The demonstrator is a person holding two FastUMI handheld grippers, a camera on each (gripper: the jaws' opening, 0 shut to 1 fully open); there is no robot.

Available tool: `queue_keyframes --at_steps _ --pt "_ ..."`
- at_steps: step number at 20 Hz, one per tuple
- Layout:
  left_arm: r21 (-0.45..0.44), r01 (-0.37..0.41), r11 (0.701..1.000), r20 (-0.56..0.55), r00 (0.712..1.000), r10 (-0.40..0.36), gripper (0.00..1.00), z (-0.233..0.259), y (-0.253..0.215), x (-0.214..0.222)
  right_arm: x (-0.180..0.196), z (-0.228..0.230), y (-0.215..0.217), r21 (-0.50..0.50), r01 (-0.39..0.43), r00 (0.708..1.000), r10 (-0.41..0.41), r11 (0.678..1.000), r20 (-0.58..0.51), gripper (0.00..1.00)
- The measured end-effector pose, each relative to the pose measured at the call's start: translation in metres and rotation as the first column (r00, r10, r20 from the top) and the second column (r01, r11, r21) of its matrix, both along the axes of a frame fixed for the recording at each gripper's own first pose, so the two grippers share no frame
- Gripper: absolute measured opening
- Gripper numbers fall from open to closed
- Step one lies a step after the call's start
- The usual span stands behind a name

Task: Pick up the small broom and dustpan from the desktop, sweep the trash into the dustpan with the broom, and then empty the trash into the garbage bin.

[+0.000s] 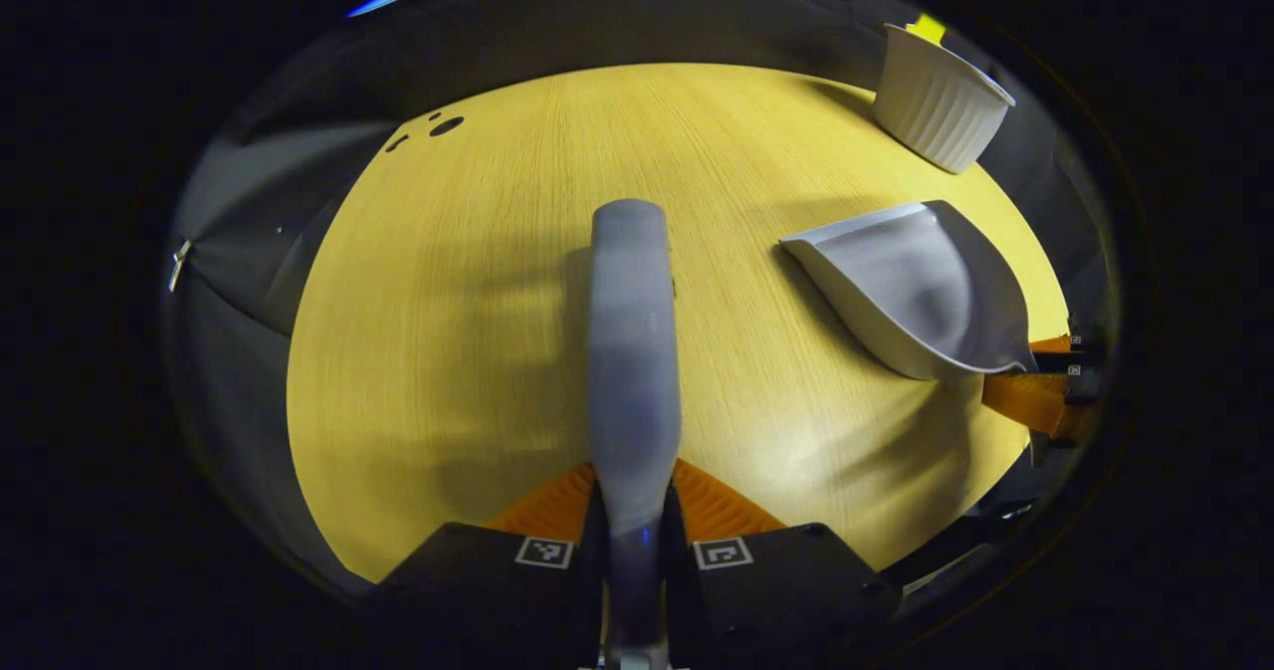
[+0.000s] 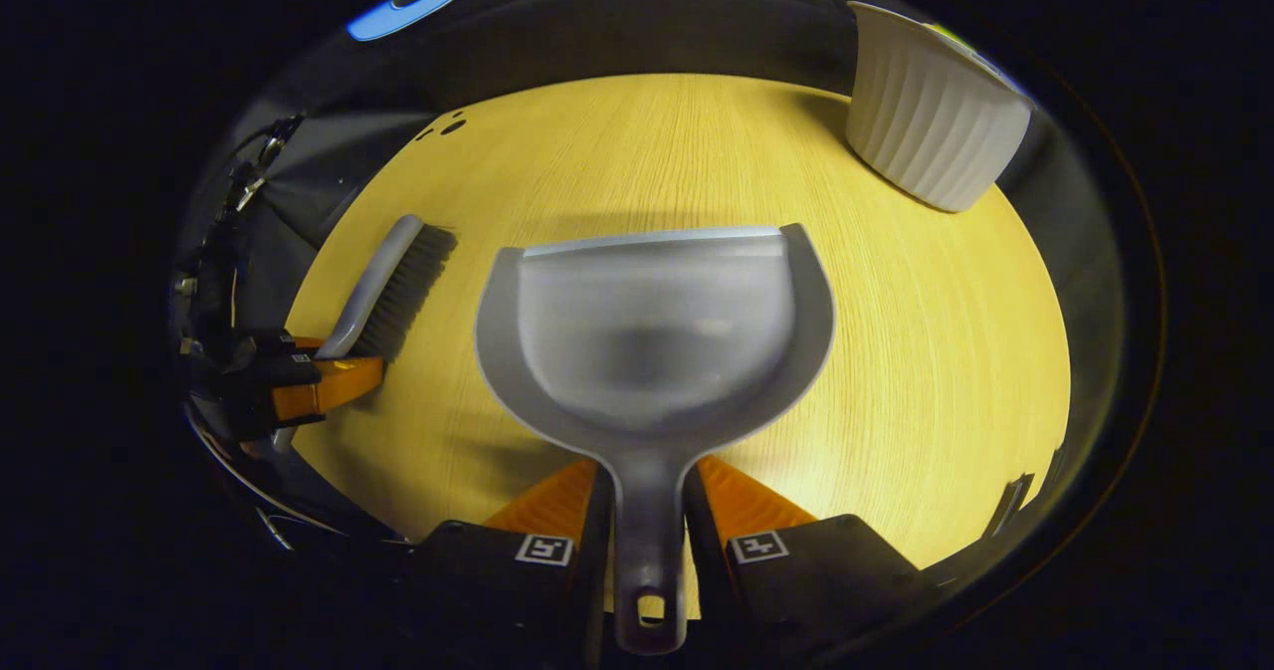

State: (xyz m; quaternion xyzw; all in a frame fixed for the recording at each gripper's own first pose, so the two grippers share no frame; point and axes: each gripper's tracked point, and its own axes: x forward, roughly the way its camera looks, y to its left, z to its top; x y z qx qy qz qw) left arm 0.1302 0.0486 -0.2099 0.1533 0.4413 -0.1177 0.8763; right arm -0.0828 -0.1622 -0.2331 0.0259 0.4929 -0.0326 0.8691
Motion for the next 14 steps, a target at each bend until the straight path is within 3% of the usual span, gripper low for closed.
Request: queue_keyframes --at_steps 1,3,4,5,7,10,11,12,14 --pt "-0.003 -0.002 1.000 0.015 1.000 0.002 0.31 0.004 0.002 0.001 -0.002 -0.001 0.002 -0.004 0.007 1.000 -0.007 1.000 -0.002 0.53" --pt "-0.018 0.001 1.000 0.037 0.999 -0.001 0.36 0.010 0.004 -0.002 0.001 -0.001 0.001 0.008 0.037 0.999 -0.037 0.999 0.017 0.92" --pt "-0.033 0.005 0.999 0.045 0.999 -0.004 0.41 0.015 0.005 -0.007 0.004 0.003 0.002 0.022 0.054 0.998 -0.055 0.998 0.032 0.95" --pt "-0.050 0.008 0.999 0.054 0.999 -0.006 0.58 0.017 0.006 -0.009 0.005 0.006 0.004 0.035 0.073 0.996 -0.075 0.997 0.049 1.00" --pt "-0.079 0.021 0.997 0.090 0.996 -0.014 0.84 0.026 0.006 -0.015 0.005 0.015 0.004 0.041 0.089 0.993 -0.092 0.995 0.074 0.99" --pt "-0.089 0.042 0.995 0.188 0.982 -0.025 0.87 0.046 0.006 -0.018 0.007 0.034 0.004 0.031 0.099 0.985 -0.102 0.995 0.136 0.99" --pt "-0.102 0.057 0.993 0.225 0.974 -0.033 0.97 0.060 0.003 -0.023 0.007 0.044 0.004 0.022 0.104 0.980 -0.106 0.994 0.170 0.99" --pt "-0.116 0.071 0.991 0.262 0.964 -0.039 1.00 0.070 -0.001 -0.026 0.009 0.056 0.004 0.010 0.107 0.972 -0.107 0.994 0.211 0.99" --pt "-0.150 0.094 0.984 0.328 0.944 -0.040 0.99 0.095 -0.010 -0.034 0.009 0.090 0.007 -0.014 0.104 0.948 -0.094 0.995 0.303 0.99"
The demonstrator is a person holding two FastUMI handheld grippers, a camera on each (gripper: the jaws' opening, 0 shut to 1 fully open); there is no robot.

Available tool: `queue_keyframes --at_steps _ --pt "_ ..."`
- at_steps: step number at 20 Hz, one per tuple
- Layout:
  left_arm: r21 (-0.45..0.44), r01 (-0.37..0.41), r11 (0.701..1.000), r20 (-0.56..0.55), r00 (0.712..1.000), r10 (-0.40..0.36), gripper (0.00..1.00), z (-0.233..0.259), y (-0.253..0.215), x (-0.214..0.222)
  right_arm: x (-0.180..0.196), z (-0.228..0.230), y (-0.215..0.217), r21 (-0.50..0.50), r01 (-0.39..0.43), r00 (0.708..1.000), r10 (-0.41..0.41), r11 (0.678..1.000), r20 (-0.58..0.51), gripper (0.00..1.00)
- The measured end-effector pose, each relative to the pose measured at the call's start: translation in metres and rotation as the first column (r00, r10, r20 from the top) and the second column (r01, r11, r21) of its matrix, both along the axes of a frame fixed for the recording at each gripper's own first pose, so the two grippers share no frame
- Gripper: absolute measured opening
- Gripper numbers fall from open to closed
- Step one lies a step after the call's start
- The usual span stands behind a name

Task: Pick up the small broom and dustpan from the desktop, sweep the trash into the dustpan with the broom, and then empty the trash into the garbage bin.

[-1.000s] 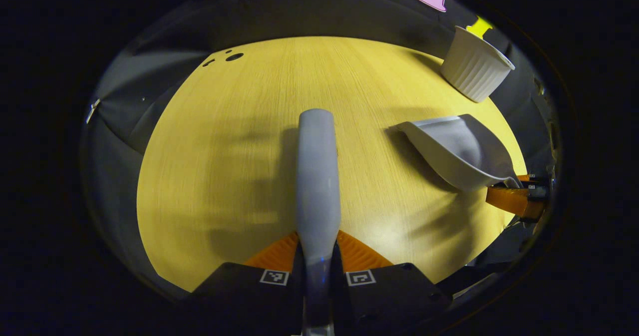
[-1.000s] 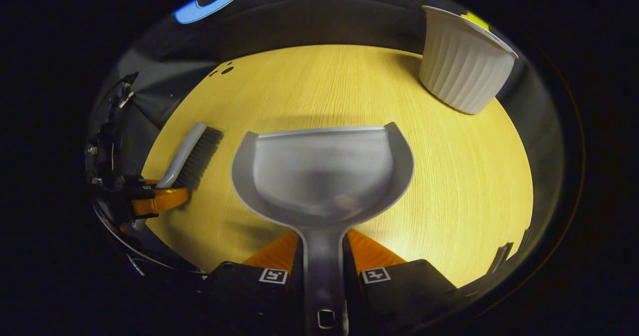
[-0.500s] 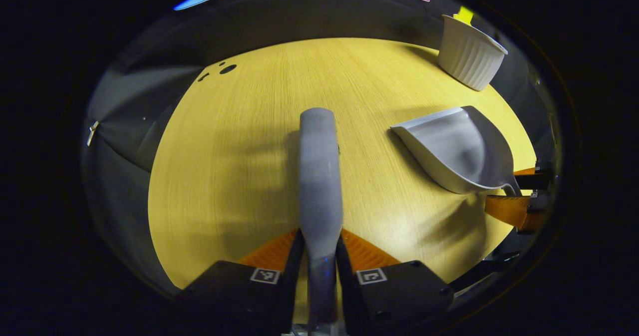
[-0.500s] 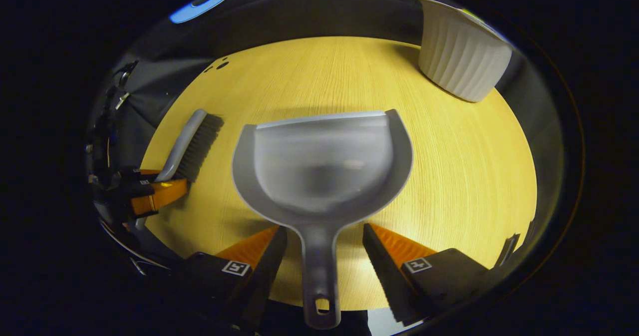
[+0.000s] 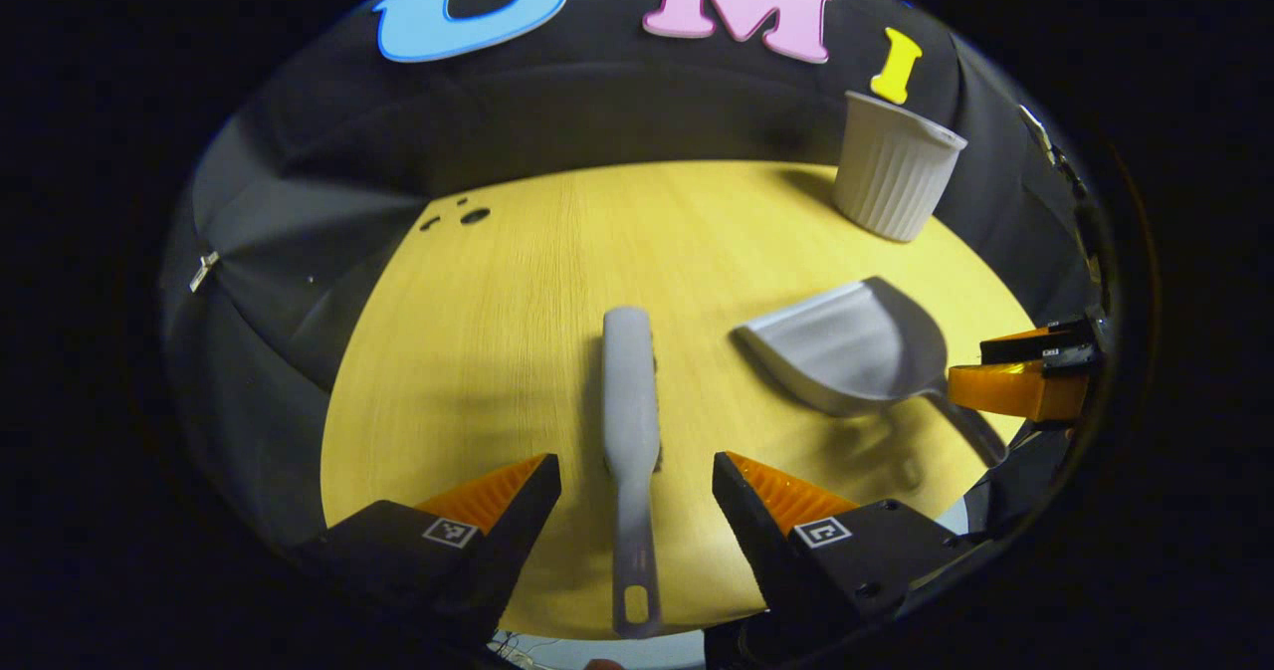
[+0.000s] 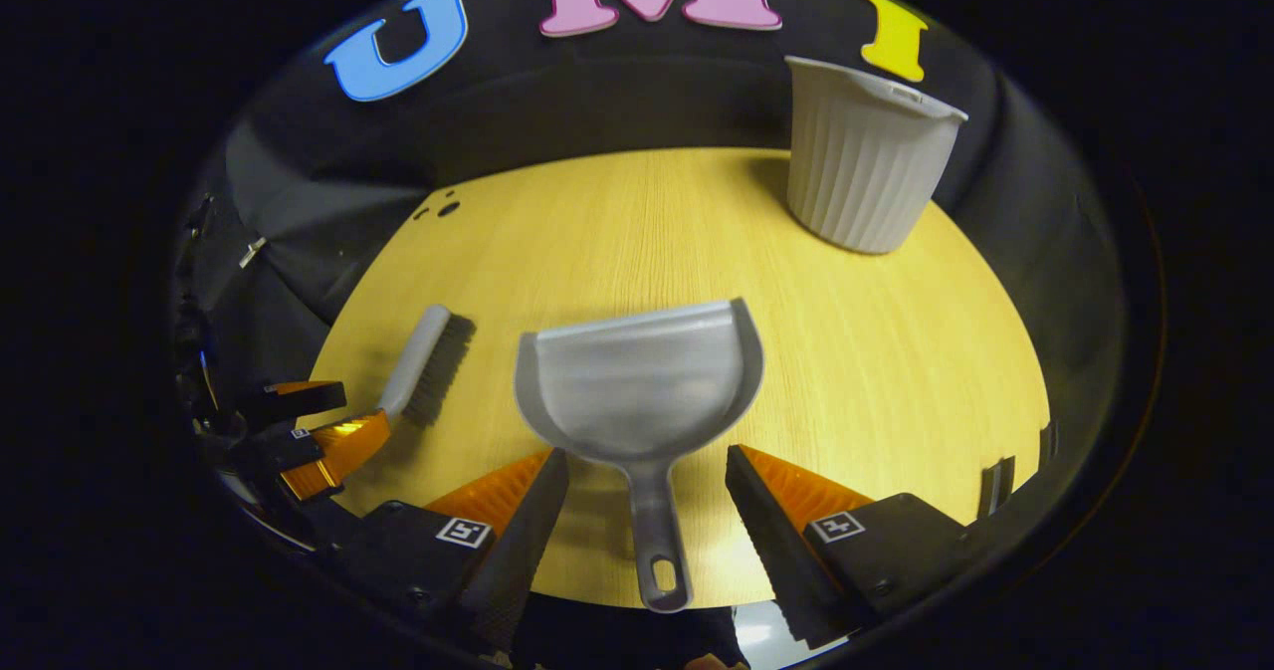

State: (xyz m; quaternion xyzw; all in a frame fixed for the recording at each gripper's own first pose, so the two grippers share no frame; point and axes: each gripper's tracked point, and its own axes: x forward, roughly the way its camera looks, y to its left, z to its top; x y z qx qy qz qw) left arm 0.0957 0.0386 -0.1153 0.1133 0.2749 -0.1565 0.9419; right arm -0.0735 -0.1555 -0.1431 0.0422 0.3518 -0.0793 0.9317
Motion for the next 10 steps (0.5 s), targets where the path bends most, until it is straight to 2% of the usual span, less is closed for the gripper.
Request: queue_keyframes --at_steps 3,5,7,8,9,10 --pt "-0.059 0.015 0.998 0.117 0.993 -0.008 0.99 0.043 -0.012 -0.013 -0.001 0.048 0.015 -0.008 -0.013 0.989 0.014 1.000 0.144 0.99" --pt "-0.073 0.008 0.997 0.218 0.976 0.008 0.99 0.076 -0.013 -0.022 -0.001 0.082 0.019 -0.008 -0.009 0.968 0.011 1.000 0.249 0.99" --pt "-0.040 -0.040 0.998 0.388 0.920 0.052 0.99 0.110 -0.003 -0.030 -0.004 0.112 0.023 -0.013 -0.012 0.939 0.016 1.000 0.344 0.99" --pt "-0.024 -0.044 0.999 0.452 0.891 0.050 0.98 0.127 -0.002 -0.036 -0.007 0.121 0.026 -0.012 -0.020 0.929 0.024 1.000 0.369 0.99" --pt "-0.023 -0.031 0.999 0.487 0.873 0.039 0.98 0.136 -0.004 -0.044 -0.013 0.127 0.027 -0.017 -0.026 0.923 0.031 1.000 0.384 0.99" --pt "-0.033 -0.012 0.999 0.496 0.868 0.027 0.98 0.133 -0.009 -0.051 -0.019 0.132 0.025 -0.029 -0.026 0.915 0.036 0.999 0.401 0.99"
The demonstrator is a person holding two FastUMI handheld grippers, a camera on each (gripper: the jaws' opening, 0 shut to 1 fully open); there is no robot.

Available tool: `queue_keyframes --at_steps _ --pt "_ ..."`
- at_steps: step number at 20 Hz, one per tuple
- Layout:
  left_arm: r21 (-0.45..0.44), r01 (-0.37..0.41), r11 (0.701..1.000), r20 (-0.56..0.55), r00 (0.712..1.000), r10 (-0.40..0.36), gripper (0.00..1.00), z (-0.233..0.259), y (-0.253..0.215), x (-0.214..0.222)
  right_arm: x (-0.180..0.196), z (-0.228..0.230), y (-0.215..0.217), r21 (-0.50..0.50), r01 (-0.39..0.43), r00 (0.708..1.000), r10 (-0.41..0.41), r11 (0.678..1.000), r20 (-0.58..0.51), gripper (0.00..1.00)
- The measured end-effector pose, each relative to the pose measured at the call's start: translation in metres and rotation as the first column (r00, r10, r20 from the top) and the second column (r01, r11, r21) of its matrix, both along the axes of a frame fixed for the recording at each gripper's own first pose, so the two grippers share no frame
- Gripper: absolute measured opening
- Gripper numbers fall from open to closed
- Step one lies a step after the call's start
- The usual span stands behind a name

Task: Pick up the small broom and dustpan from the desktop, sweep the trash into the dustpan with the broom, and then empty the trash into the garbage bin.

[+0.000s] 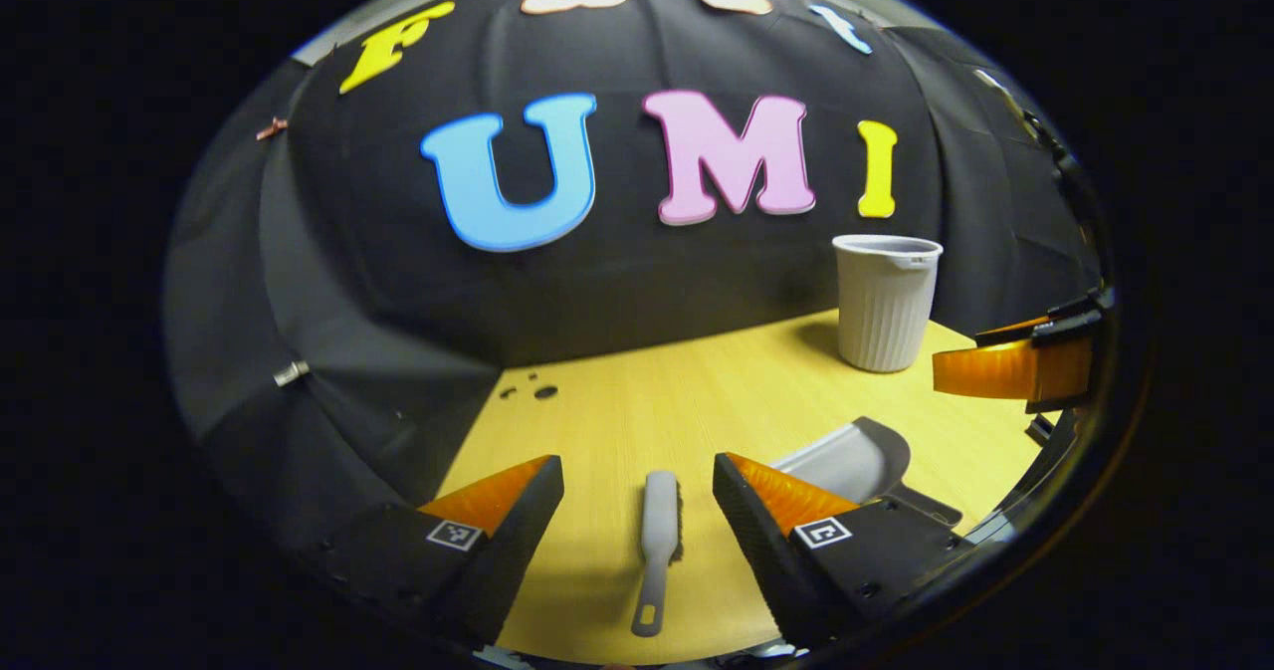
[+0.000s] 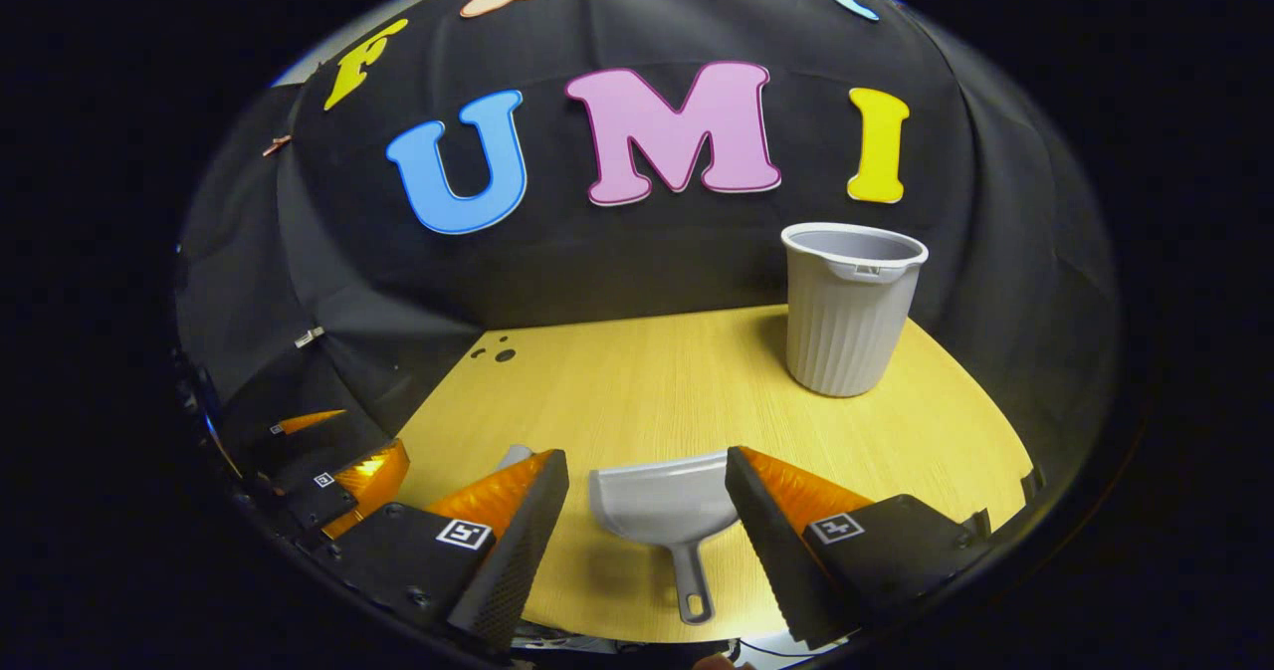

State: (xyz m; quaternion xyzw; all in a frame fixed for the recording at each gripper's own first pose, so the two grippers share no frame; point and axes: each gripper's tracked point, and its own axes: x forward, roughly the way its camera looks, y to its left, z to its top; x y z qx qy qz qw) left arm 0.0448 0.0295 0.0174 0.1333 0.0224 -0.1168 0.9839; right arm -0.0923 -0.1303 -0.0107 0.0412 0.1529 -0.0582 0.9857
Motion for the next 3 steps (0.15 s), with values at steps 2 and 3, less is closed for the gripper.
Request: queue_keyframes --at_steps 2,3 --pt "-0.032 0.020 0.999 -0.011 1.000 -0.020 0.98 0.003 -0.008 -0.018 -0.012 0.013 -0.001 -0.021 0.004 0.999 -0.003 1.000 0.036 0.99" --pt "-0.053 0.024 0.998 -0.023 0.999 -0.025 0.98 0.004 -0.009 -0.026 -0.020 0.018 0.000 -0.030 0.006 0.999 -0.005 1.000 0.048 0.99"
